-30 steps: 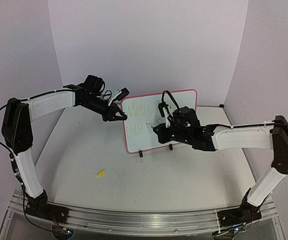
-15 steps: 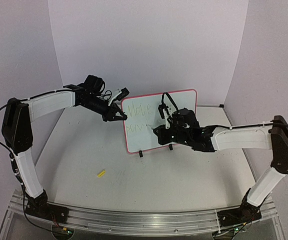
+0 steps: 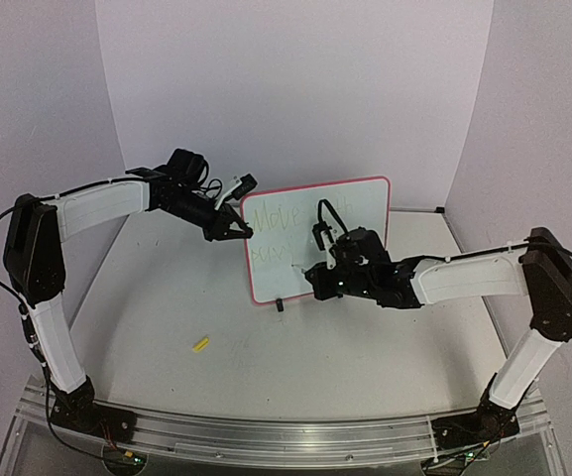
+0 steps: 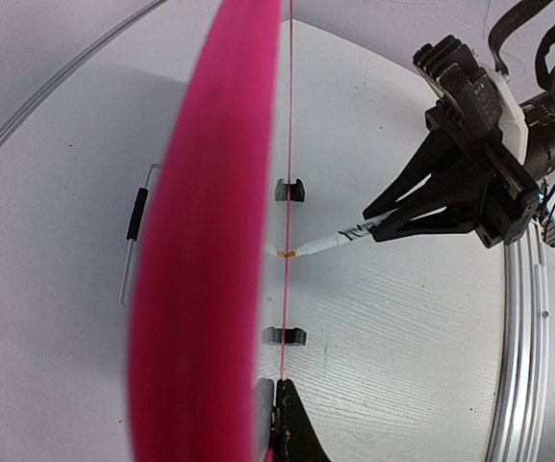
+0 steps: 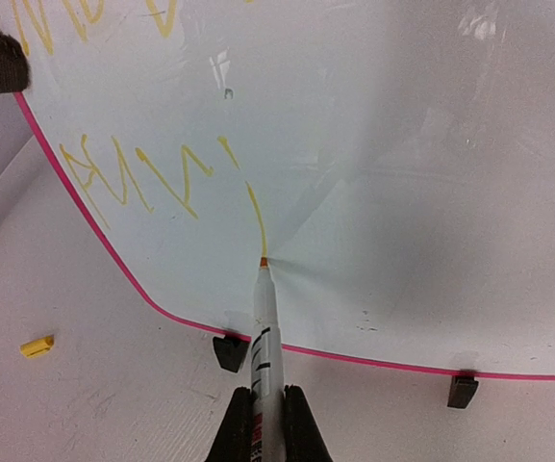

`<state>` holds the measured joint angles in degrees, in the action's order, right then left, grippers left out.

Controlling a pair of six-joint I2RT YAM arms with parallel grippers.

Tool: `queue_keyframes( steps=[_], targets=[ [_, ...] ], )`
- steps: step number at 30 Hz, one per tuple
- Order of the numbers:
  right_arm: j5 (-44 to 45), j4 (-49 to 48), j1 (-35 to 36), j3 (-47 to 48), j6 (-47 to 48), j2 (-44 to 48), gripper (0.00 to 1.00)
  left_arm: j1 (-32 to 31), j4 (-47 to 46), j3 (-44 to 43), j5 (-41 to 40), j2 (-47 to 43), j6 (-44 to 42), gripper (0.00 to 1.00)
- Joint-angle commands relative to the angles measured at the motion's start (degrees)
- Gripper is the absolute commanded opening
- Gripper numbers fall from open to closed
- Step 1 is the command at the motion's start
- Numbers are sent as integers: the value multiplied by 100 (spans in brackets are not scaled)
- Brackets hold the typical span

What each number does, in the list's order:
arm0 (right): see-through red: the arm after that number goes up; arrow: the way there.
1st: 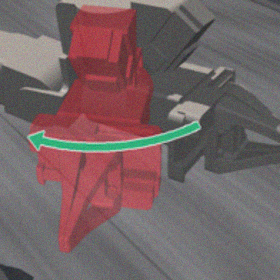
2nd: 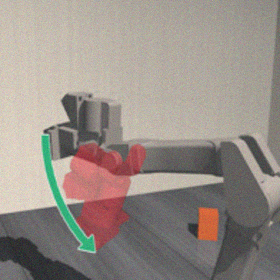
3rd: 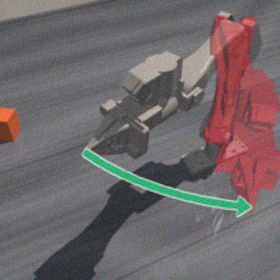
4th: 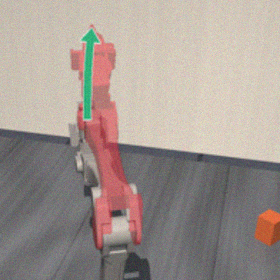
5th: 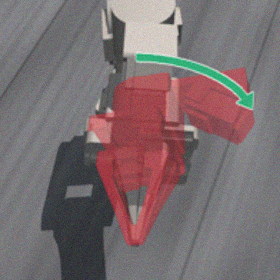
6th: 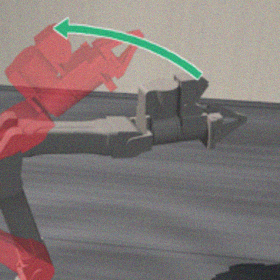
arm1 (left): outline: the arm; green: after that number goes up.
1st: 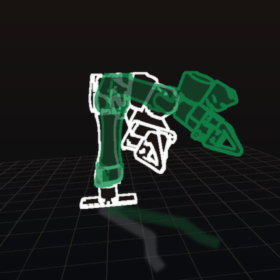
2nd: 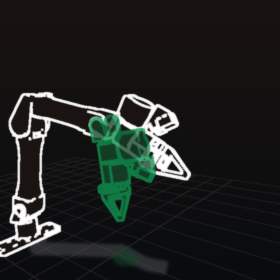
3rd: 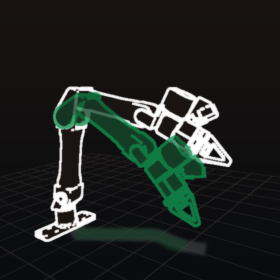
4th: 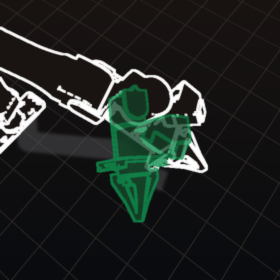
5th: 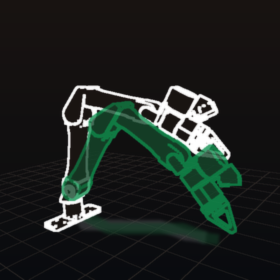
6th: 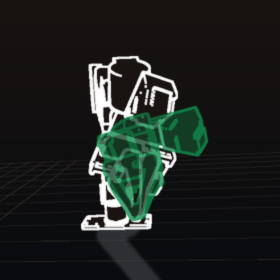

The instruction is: Write a sentence on the whiteboard

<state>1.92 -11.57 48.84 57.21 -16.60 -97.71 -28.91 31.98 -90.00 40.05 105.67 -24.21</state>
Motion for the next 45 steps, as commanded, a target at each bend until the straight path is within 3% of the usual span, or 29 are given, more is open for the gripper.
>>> queue_keyframes(
  steps=[1,10,29,45],
  targets=[
    [-28,-170,2,31,-4,197,0,-10,205,84,-710,7,-454,0],
    [8,-178,111,20,174,767,0,-10,203,73,-695,-11,-457,0],
    [299,-170,110,501,317,265,0,-19,203,90,-721,-2,-456,0],
    [996,-63,113,346,112,438,0,-21,206,87,-731,-11,-468,0]
  ],
)
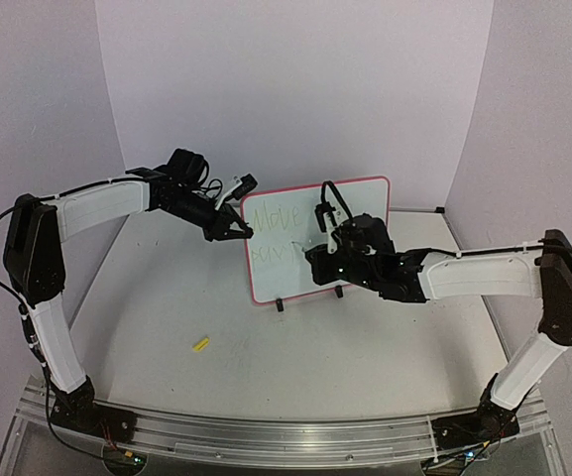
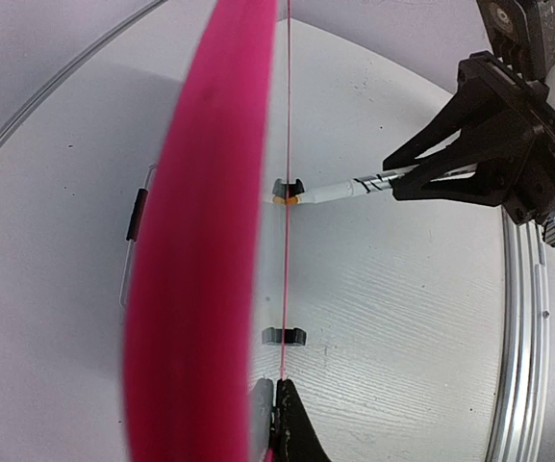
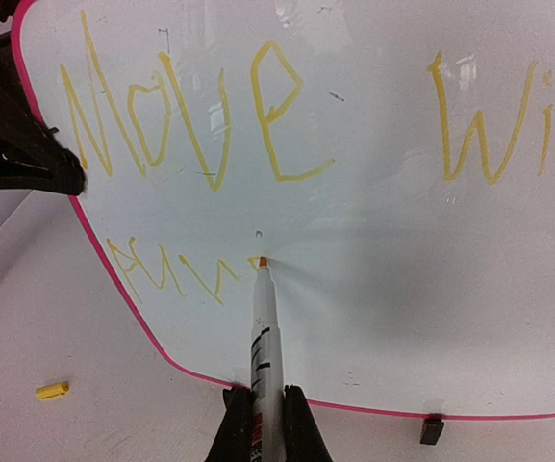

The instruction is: Write a sentence on the whiteboard

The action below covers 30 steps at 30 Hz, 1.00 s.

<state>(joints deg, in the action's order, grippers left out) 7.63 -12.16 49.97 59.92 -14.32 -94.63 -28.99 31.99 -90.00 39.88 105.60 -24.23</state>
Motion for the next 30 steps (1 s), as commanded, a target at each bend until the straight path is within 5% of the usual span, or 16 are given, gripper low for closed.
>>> queue_keyframes(
  steps=[1,30],
  targets=[
    [446,9,0,50,-128,149,0,-14,206,87,-712,-5,-468,0],
    [-111,240,0,114,-128,-166,0,-19,203,88,-717,-48,-464,0]
  ],
)
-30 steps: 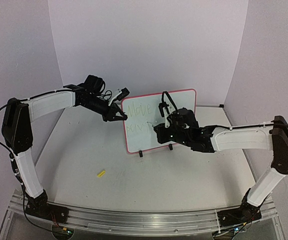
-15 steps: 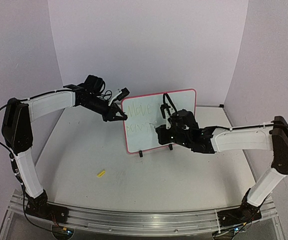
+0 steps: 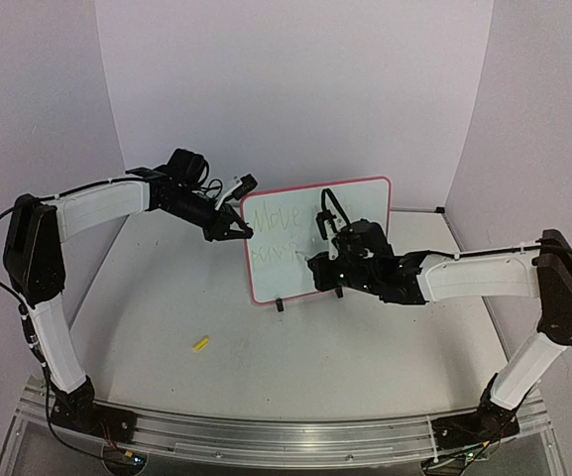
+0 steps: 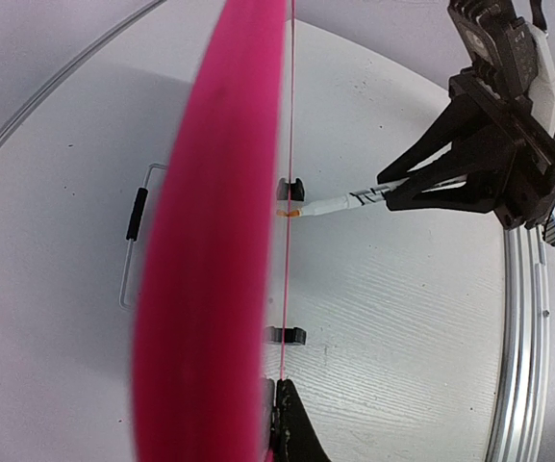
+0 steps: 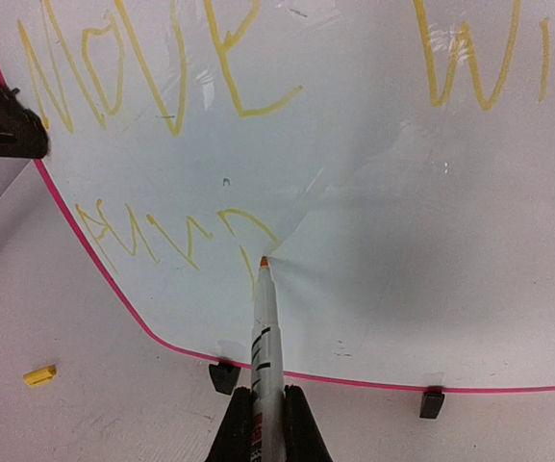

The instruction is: Write a sentence on the whiteboard

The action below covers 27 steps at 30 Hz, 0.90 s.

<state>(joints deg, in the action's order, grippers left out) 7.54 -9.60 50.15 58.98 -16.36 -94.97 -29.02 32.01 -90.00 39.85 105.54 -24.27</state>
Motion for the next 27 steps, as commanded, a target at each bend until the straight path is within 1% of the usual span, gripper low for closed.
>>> queue_keyframes(
  steps=[1,12,19,27],
  targets=[
    [-106,-15,-21,236,83,-146,0,-16,201,88,-714,-42,-463,0],
    [-68,-17,-17,333,109,-202,0,-16,209,100,-718,-58,-457,0],
    [169,-15,-17,235,96,5,0,-16,204,98,-720,-51,-460,0],
    [21,-15,-20,4,62,383,0,-18,207,114,-716,-66,-458,0]
  ],
)
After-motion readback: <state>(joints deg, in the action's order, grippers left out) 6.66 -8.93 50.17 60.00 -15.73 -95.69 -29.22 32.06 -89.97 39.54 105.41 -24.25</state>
